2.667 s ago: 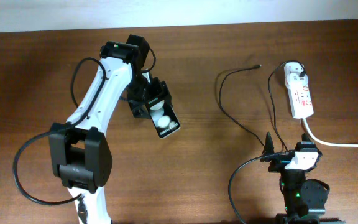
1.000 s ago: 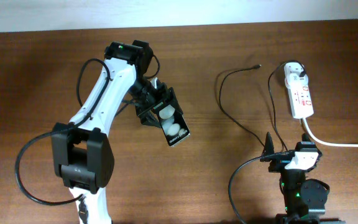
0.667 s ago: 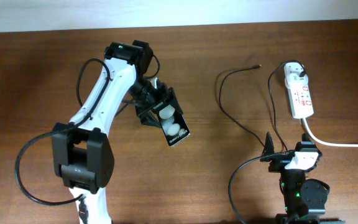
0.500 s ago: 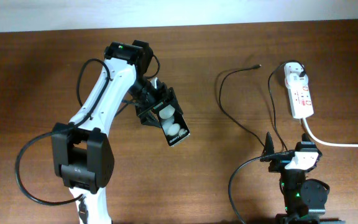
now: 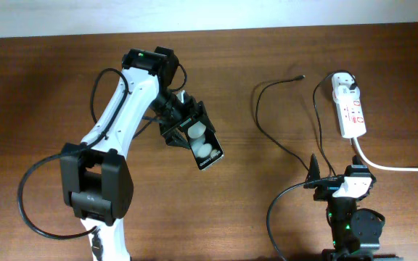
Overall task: Plug charger to phone and switch on socket
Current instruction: 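Rotate the held phone upright, bottom edge facing right, then grasp the white cable plug near the power strip with the right gripper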
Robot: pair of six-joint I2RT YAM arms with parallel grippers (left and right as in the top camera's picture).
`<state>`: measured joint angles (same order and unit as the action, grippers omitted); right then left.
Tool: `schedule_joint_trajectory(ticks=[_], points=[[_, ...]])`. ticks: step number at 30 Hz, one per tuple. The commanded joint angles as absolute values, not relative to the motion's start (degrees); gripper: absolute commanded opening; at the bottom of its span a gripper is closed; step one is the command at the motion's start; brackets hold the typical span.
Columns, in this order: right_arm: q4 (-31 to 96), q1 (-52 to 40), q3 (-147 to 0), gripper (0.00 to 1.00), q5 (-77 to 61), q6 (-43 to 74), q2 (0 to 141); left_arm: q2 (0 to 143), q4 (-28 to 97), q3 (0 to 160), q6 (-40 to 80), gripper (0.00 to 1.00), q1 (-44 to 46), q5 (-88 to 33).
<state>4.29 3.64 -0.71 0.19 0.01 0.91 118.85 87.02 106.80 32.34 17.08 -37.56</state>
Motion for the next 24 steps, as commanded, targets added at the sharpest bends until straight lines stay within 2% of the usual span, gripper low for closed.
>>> schedule_joint_trajectory(ticks=[1, 10, 13, 15, 18, 22, 24], points=[[4.5, 3.3, -0.3, 0.99, 0.7, 0.2, 0.4, 117.3, 87.3, 106.5, 31.2, 0.75, 17.2, -40.1], [4.1, 3.3, -0.3, 0.98, -1.9, 2.4, 0.4, 117.3, 86.0, 106.5, 31.7, 0.75, 17.2, -44.4], [3.4, 3.3, -0.3, 0.99, -13.2, 19.5, 0.4, 117.3, 83.8, 106.5, 35.8, 0.75, 17.2, -44.8], [2.7, 3.3, -0.3, 0.99, -24.8, 42.9, 0.4, 117.3, 82.4, 106.5, 37.8, 0.75, 17.2, -44.8], [2.6, 3.3, -0.3, 0.99, -36.0, 59.0, 0.4, 117.3, 81.3, 106.5, 37.8, 0.75, 17.2, -44.8], [1.6, 3.3, -0.3, 0.99, -37.0, 60.5, 0.4, 117.3, 81.0, 106.5, 37.8, 0.75, 17.2, -44.8], [-0.2, 3.3, -0.3, 0.99, -37.3, 57.4, 0.4, 117.3, 81.0, 106.5, 37.8, 0.75, 17.2, -44.8]])
